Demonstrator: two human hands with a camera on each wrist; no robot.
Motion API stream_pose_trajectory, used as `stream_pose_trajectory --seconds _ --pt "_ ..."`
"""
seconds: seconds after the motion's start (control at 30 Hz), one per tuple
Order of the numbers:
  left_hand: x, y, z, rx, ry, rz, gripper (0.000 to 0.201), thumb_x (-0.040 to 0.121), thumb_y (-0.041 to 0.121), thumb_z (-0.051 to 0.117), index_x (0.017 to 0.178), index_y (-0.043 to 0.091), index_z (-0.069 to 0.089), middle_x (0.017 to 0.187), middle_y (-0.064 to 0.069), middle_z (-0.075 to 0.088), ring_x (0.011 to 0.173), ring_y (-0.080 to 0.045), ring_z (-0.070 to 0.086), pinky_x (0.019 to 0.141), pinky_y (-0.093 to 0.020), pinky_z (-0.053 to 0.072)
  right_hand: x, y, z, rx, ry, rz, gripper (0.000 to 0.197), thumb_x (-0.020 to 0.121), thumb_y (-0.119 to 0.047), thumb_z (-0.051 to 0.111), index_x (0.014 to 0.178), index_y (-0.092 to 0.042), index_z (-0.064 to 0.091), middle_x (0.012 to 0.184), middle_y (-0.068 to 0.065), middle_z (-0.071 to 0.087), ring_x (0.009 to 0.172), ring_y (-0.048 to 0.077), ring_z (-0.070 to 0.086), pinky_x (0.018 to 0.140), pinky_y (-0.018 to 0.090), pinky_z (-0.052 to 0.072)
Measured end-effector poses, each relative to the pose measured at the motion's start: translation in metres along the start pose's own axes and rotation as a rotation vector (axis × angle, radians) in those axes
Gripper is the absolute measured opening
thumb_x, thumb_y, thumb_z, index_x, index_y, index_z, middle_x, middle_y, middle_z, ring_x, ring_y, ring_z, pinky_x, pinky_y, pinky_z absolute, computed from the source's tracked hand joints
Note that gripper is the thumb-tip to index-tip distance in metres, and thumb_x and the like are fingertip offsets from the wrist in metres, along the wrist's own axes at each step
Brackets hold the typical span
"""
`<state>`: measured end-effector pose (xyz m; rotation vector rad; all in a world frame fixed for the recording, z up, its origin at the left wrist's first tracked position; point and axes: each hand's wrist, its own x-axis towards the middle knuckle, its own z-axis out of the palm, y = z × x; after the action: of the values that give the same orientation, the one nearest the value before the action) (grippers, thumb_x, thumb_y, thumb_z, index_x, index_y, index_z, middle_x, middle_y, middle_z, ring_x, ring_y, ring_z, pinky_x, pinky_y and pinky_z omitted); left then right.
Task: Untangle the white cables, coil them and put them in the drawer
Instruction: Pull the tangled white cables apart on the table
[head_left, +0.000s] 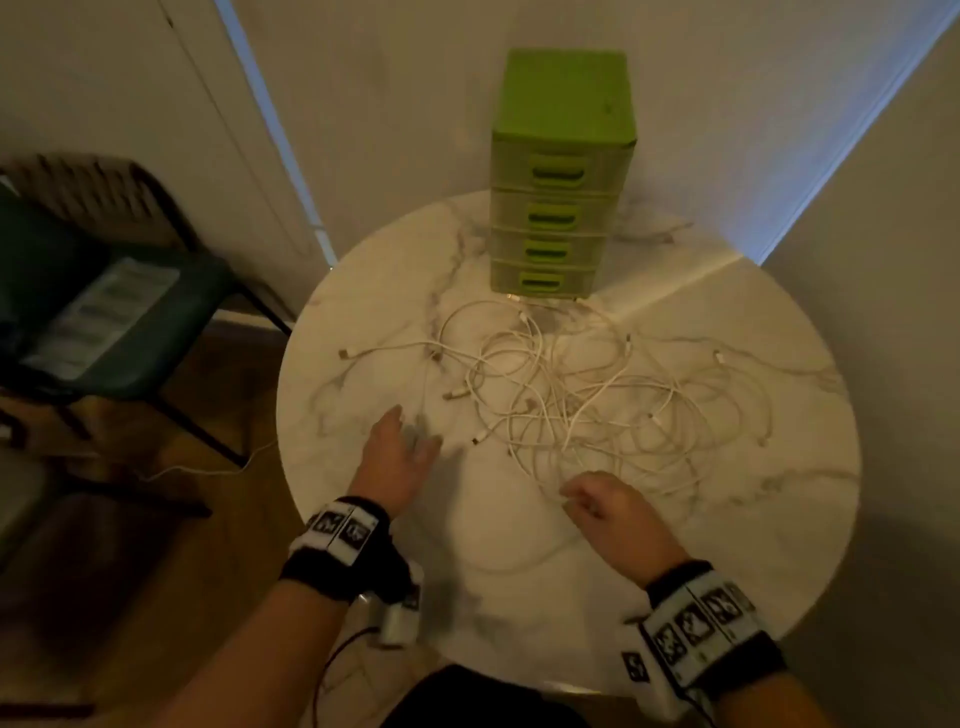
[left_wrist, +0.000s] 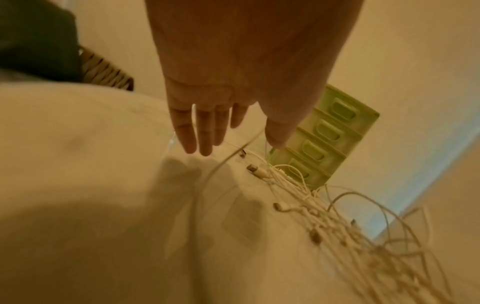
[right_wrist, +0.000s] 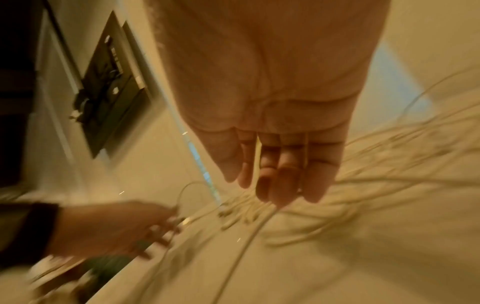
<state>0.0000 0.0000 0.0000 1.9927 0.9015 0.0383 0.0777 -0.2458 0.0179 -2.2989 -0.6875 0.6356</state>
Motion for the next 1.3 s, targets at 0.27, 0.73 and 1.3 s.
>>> stream_pose_trajectory --seconds 0.27,0.73,1.3 --pt "0.002 0.051 0.008 -0.144 -0.137 0.306 0.018 0.095 0.009 0.047 0.105 0.008 0.061 0.072 0.007 0.056 0.064 0.005 0.054 0.067 -0.009 0.043 0.038 -0.047 0.019 0.244 -0.056 0.012 0.024 0.094 -0.023 0.047 0.105 -0.009 0.063 0.098 0.009 0.063 0.081 0.013 0.053 0.075 0.024 0.042" --pt "-0.01 0.058 0.01 -0.055 -0.161 0.52 0.035 0.091 0.012 0.055 0.127 0.01 0.051 0.115 0.0 0.049 0.103 -0.012 0.051 0.084 -0.015 0.039 0.089 -0.102 -0.08 0.825 -0.021 0.176 0.014 0.092 -0.008 0.049 0.095 -0.004 0.062 0.057 0.003 0.048 0.029 0.002 0.026 0.033 0.01 0.017" --pt "0.024 0.118 -0.026 -0.725 -0.708 0.051 0.028 0.099 0.019 0.035 0.077 0.013 0.052 0.046 0.009 0.034 0.037 -0.003 0.025 0.038 -0.015 0.024 0.074 -0.039 -0.126 0.585 0.722 -0.052 0.022 0.093 -0.002 0.043 0.101 -0.005 0.064 0.06 0.002 0.048 0.043 -0.002 0.046 0.048 0.004 0.037"
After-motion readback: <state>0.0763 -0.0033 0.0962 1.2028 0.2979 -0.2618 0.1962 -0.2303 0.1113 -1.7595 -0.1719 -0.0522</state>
